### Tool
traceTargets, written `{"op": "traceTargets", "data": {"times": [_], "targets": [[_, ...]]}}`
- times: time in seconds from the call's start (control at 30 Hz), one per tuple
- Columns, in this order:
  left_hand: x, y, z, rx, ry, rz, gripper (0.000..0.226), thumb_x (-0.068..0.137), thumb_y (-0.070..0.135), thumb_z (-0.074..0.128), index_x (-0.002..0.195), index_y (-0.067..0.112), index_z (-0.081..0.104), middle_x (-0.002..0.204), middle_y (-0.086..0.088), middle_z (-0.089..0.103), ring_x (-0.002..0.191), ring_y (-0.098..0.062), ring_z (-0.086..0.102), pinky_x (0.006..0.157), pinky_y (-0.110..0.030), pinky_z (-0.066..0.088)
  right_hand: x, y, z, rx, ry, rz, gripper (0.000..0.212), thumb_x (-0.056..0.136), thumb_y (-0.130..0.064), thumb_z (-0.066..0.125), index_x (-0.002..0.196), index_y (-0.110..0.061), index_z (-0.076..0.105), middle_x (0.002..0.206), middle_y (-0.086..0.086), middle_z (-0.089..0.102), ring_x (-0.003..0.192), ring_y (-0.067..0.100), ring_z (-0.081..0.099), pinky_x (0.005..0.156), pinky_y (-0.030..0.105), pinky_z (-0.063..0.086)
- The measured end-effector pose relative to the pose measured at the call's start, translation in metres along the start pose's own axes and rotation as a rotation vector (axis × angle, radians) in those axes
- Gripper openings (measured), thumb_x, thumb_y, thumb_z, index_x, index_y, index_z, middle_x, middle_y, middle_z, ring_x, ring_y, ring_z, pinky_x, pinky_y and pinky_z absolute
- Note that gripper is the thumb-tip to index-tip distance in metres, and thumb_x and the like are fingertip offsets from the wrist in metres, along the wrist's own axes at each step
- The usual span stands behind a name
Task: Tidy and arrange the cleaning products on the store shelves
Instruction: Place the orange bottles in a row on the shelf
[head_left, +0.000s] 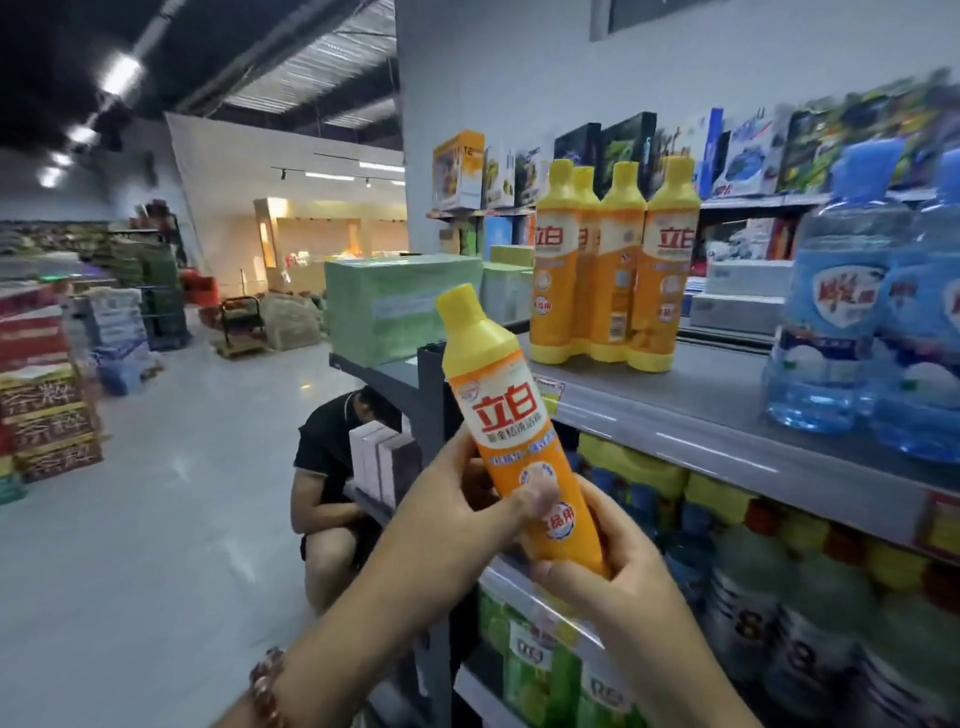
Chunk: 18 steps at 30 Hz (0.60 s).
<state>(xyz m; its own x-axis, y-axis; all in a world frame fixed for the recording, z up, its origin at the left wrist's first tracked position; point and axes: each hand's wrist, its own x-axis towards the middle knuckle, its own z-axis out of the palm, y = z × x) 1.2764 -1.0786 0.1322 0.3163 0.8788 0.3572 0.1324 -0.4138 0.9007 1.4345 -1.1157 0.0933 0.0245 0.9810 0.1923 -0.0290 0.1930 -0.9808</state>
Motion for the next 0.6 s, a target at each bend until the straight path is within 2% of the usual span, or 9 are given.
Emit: {"op": "traceTargets", "data": {"times": [0.1,0.17,0.23,0.3,0.4,0.43,0.53,0.6], "targets": [[0.043,-0.003,-0.021,0.075,-0.047,0.103,0.032,0.079,0.056,0.075,0.109,0.05,0.063,0.104,0.021,0.074,0.095,-0.001,0.072,0.083,-0.028,0.059,0.03,-0.013,0.008,-0.026,0.087,-0.083,0.067,0.064,-0.019,0.077,0.126,-0.04,0.06,0.108,-0.006,0.075,0.093,0.013,0.074,0.07,0.022,0.057],[0.075,-0.005,-0.031,0.203,-0.045,0.223,0.037,0.075,0.066,0.074,0.106,0.049,0.065,0.103,0.025,0.072,0.095,0.003,0.069,0.085,-0.028,0.056,0.05,-0.018,0.01,-0.102,0.202,-0.169,0.067,0.069,-0.023,0.079,0.13,-0.038,0.058,0.115,-0.003,0.072,0.096,0.013,0.073,0.072,0.023,0.058],[0.107,-0.001,-0.037,0.306,-0.03,0.374,0.039,0.075,0.068,0.073,0.107,0.049,0.065,0.11,0.027,0.066,0.104,0.008,0.061,0.088,-0.022,0.05,0.066,-0.026,0.011,-0.206,0.312,-0.257,0.062,0.079,-0.02,0.08,0.134,-0.037,0.058,0.12,-0.003,0.071,0.101,0.013,0.072,0.078,0.03,0.061],[0.137,0.006,-0.036,0.419,-0.017,0.555,0.056,0.077,0.073,0.068,0.125,0.044,0.061,0.129,0.023,0.058,0.123,-0.001,0.053,0.101,-0.032,0.047,0.08,-0.041,0.009,-0.313,0.365,-0.348,0.052,0.088,-0.014,0.077,0.132,-0.036,0.06,0.117,-0.007,0.073,0.103,0.01,0.071,0.085,0.033,0.06],[0.177,0.014,-0.029,0.627,0.044,0.721,0.091,0.081,0.079,0.056,0.156,0.032,0.035,0.163,-0.001,0.034,0.151,-0.024,0.027,0.122,-0.05,0.026,0.106,-0.059,0.0,-0.453,0.477,-0.436,0.045,0.087,-0.013,0.077,0.126,-0.032,0.063,0.108,-0.017,0.074,0.1,0.001,0.07,0.08,0.02,0.056],[0.189,0.016,-0.025,0.665,0.054,0.737,0.096,0.082,0.08,0.053,0.16,0.03,0.026,0.167,-0.005,0.025,0.154,-0.028,0.019,0.124,-0.053,0.02,0.117,-0.061,-0.003,-0.483,0.53,-0.435,0.046,0.086,-0.014,0.079,0.125,-0.032,0.063,0.107,-0.017,0.074,0.097,0.002,0.07,0.079,0.021,0.057],[0.216,0.017,-0.017,0.72,0.073,0.779,0.104,0.082,0.084,0.042,0.163,0.028,0.007,0.17,-0.01,0.014,0.157,-0.034,0.008,0.124,-0.06,0.014,0.145,-0.061,-0.014,-0.517,0.619,-0.364,0.049,0.083,-0.017,0.081,0.123,-0.036,0.06,0.109,-0.015,0.074,0.098,0.007,0.072,0.087,0.041,0.06],[0.229,0.014,-0.016,0.74,0.071,0.78,0.106,0.083,0.083,0.043,0.162,0.027,-0.001,0.171,-0.011,0.007,0.157,-0.034,0.002,0.124,-0.06,0.011,0.162,-0.06,-0.019,-0.507,0.636,-0.313,0.046,0.083,-0.019,0.081,0.12,-0.035,0.06,0.109,-0.013,0.074,0.098,0.007,0.072,0.089,0.042,0.06]]}}
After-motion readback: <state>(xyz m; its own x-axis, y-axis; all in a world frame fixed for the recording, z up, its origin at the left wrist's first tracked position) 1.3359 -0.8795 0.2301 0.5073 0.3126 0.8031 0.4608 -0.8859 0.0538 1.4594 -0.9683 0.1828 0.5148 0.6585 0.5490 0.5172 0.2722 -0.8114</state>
